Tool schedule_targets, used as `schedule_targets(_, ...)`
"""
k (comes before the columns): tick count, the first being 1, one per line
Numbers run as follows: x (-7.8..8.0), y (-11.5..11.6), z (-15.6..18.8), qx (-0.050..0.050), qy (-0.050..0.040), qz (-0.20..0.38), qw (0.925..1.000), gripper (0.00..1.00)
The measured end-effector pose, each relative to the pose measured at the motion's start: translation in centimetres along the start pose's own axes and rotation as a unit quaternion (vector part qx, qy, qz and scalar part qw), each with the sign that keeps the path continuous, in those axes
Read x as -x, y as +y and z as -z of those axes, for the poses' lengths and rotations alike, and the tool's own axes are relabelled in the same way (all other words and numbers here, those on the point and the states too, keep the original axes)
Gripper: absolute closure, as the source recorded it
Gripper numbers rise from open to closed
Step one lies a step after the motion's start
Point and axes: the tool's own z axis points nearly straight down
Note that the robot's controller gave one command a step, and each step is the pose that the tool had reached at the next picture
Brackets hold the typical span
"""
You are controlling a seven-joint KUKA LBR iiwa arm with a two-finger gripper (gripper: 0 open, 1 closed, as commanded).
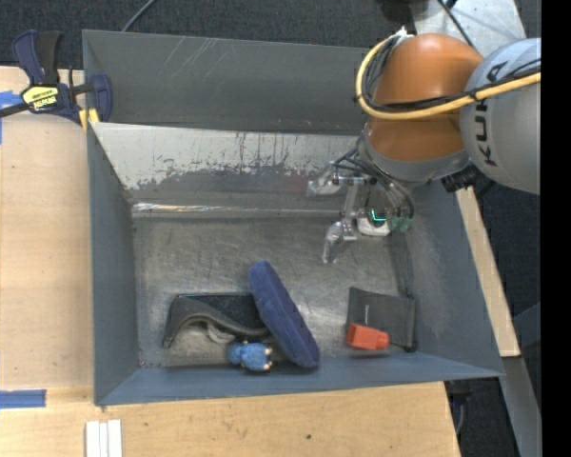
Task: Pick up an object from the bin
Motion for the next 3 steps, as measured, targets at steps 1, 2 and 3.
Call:
schedule_targets(1,2.9,6.7,-10.1,0.000,-0.0045,0.007,1.0000,0.00)
schedule_targets(2,3.2,-0.7,-10.7,0.007,-0.0039,0.054,0.9985,0.00)
schedule_targets(3,3.2,-6.2,-10.8,0.004,-0.0061,0.105,0.9944,0.00)
